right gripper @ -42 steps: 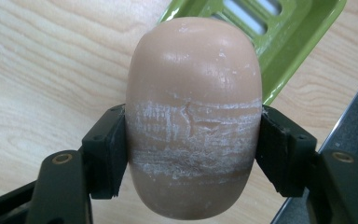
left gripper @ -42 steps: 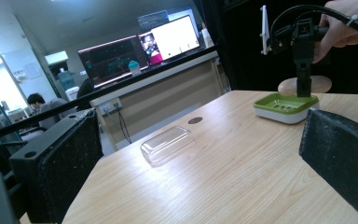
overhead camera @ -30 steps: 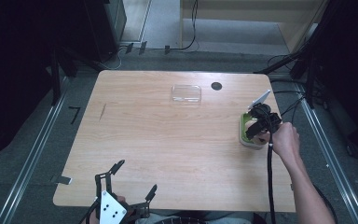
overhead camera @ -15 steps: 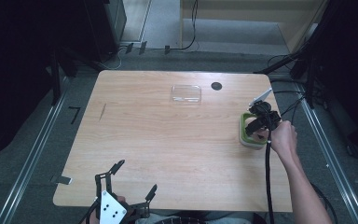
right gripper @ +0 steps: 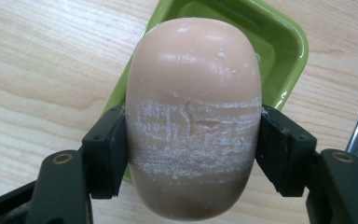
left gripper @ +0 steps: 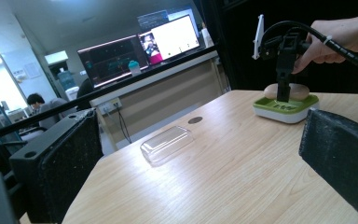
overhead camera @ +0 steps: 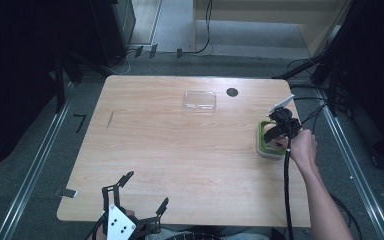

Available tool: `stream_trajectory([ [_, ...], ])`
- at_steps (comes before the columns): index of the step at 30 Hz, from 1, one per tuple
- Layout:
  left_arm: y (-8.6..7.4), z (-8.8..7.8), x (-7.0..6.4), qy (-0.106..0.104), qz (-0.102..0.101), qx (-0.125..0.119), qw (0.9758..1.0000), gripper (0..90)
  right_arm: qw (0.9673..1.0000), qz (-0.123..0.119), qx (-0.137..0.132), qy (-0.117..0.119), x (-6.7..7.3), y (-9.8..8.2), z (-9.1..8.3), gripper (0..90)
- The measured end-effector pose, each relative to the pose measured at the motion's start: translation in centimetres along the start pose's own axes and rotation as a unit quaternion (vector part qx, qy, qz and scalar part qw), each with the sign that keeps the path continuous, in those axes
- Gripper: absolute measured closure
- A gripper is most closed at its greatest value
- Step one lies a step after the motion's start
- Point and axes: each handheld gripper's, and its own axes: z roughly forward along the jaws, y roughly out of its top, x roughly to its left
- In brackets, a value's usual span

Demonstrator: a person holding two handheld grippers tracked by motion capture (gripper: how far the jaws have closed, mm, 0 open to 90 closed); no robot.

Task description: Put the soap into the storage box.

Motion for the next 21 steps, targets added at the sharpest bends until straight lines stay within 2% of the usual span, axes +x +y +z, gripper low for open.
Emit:
stream_trajectory([
  [8,0.0,0.0,0.0,0.000,0.000,0.001,1.0000,0.0,0.9998,0.016,-0.003,0.009,-0.7,0.2,0.9,33.4],
  [21,0.0,0.0,0.0,0.001,0.000,0.001,1.0000,0.0,0.9996,0.023,-0.007,0.014,-0.8,0.7,1.9,33.4],
])
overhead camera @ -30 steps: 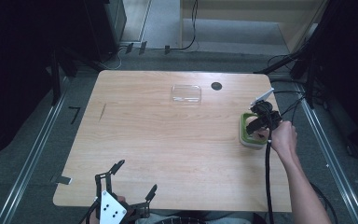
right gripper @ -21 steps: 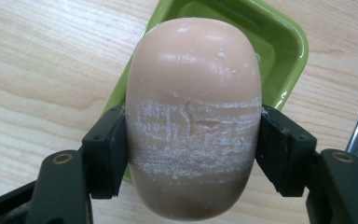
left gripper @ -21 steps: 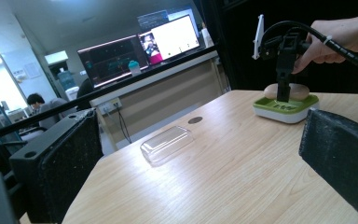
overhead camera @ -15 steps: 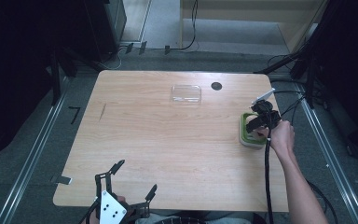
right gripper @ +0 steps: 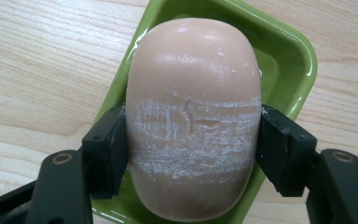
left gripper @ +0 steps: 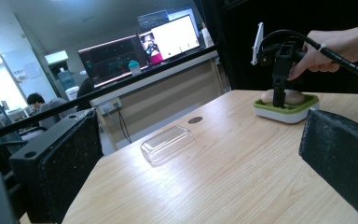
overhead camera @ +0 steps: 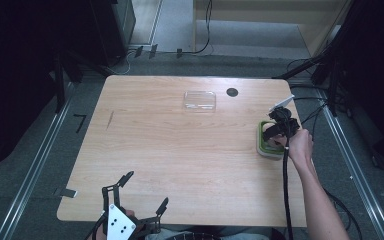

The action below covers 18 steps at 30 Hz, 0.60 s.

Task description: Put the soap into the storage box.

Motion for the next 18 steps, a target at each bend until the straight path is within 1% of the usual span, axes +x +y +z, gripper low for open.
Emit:
stream_trajectory([
  [1,0.00,0.00,0.00,0.000,0.000,0.000,1.0000,0.0,1.0000,0.000,0.000,0.000,-0.04,0.03,0.06,33.4],
  [3,0.00,0.01,0.00,0.000,0.000,0.000,1.0000,0.0,1.0000,0.006,0.001,0.001,-0.13,0.09,0.19,33.3],
  [18,0.00,0.01,-0.01,0.000,0.000,0.001,1.0000,0.0,0.9999,0.014,0.001,0.008,-0.55,0.12,0.63,33.3],
])
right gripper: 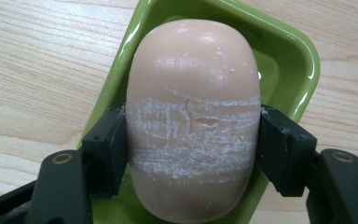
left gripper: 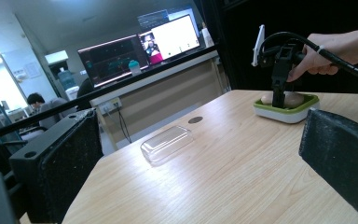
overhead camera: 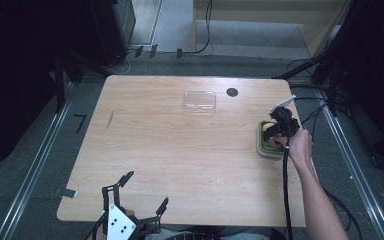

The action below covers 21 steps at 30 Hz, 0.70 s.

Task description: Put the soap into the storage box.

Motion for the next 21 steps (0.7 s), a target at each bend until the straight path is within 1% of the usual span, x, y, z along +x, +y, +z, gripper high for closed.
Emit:
stream_trajectory([
  [21,-0.01,-0.01,0.03,0.000,0.000,-0.001,1.0000,0.0,1.0000,-0.003,0.002,-0.001,0.04,0.14,0.56,33.2],
])
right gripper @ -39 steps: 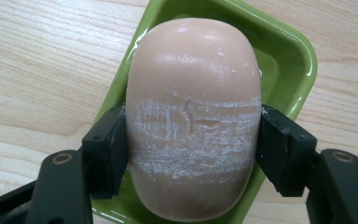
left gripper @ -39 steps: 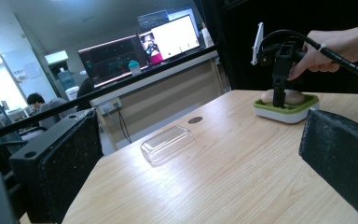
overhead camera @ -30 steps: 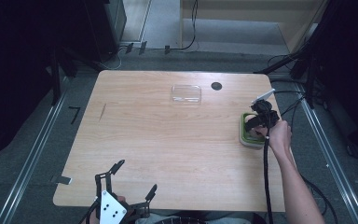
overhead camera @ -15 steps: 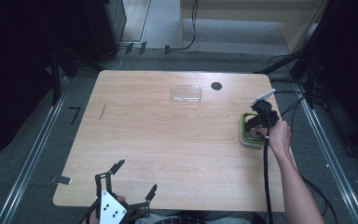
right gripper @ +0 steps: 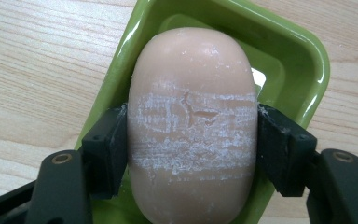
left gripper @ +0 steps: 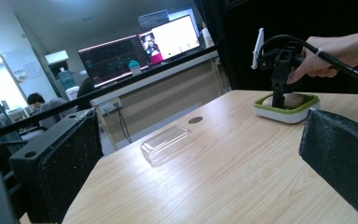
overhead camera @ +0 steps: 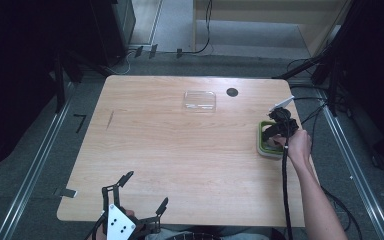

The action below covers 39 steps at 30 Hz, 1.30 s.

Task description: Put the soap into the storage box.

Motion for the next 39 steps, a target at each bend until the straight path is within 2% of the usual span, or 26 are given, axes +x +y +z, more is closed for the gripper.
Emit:
stream_trajectory([
  [24,0.01,0.08,-0.01,-0.001,0.000,0.000,1.0000,0.0,1.0000,-0.004,0.004,0.002,0.03,-0.03,0.09,33.0],
  [39,0.01,0.22,-0.02,-0.004,-0.001,-0.002,1.0000,0.0,1.0000,-0.005,-0.005,0.002,0.11,-0.35,-0.91,26.7],
])
